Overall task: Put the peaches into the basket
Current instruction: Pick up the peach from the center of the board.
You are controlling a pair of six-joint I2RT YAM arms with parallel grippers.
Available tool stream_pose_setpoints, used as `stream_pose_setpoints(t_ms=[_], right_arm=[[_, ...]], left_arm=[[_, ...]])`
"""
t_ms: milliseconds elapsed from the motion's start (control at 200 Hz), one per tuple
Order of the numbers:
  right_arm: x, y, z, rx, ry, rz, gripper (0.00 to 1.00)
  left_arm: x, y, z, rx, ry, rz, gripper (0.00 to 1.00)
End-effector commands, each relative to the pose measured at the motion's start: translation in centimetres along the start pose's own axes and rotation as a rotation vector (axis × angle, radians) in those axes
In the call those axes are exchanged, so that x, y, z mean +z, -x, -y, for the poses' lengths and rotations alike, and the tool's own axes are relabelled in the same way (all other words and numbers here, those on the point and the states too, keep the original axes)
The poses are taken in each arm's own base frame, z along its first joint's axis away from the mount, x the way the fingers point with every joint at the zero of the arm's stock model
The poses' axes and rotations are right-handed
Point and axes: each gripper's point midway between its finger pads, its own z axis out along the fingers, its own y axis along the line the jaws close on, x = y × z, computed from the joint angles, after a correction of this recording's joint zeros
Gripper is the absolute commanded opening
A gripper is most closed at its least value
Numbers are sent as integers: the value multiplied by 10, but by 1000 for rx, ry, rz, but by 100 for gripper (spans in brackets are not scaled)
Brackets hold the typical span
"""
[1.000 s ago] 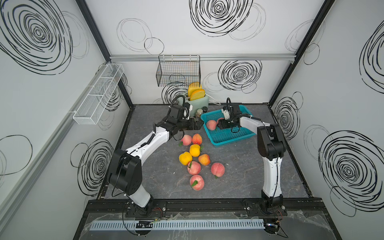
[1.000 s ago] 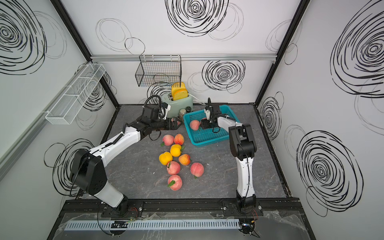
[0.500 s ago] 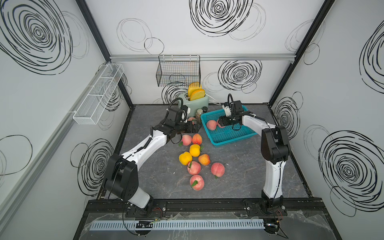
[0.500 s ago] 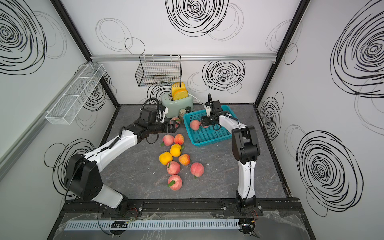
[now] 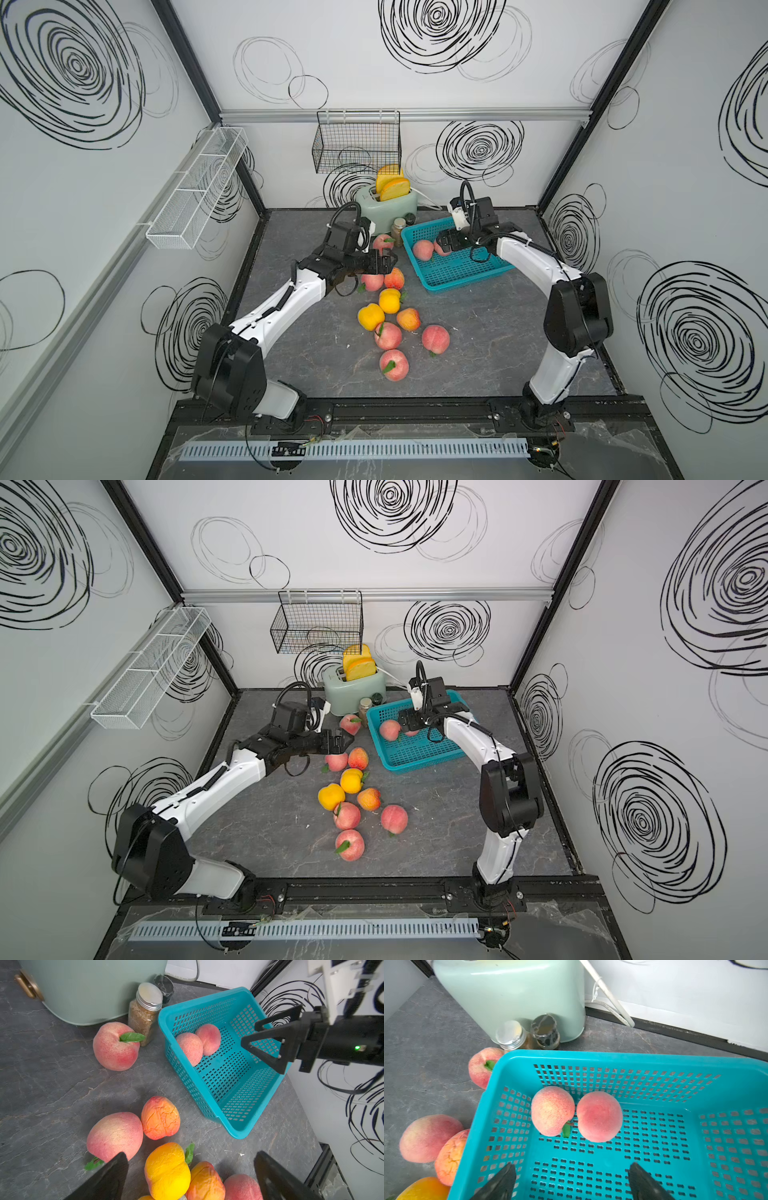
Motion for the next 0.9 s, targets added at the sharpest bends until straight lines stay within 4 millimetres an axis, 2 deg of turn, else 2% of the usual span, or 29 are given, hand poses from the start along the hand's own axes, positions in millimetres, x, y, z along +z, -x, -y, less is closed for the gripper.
stream_pose_setpoints(t_ms=[0,280,585,895], right_arm=[[-13,-15,-15,-30,9,-37,92],[-47,-35,-70,-47,88,-30,96],[-72,-63,-104,-45,130,-39,97],[-96,-108,-132,-25,164,-78,97]], left_arm=[[-9,-3,2,20,6,14,98],[-26,-23,22,52,-14,-12,98],[-38,-56,34,51,-27,-42,98],[-49,-86,42,24,-39,-59,98]])
